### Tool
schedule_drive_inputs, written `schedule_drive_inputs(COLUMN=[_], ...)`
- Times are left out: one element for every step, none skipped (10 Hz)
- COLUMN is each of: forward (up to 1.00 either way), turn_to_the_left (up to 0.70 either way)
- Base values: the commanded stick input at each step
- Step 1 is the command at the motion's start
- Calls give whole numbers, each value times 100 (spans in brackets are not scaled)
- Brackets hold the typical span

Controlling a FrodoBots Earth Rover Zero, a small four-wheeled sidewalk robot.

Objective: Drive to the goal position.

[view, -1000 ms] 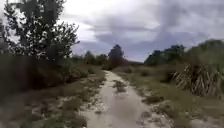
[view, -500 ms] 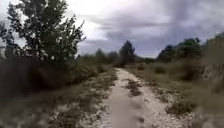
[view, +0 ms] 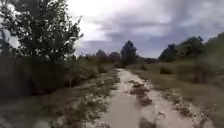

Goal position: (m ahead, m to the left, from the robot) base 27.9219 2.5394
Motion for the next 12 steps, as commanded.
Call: schedule_drive_inputs(forward=[85,85,85,85,85,85,85,85,85,85,85,85], turn_to_the_left=[0,0,-2,-4,-34,-34,-34,-34,-34,-16,0,0])
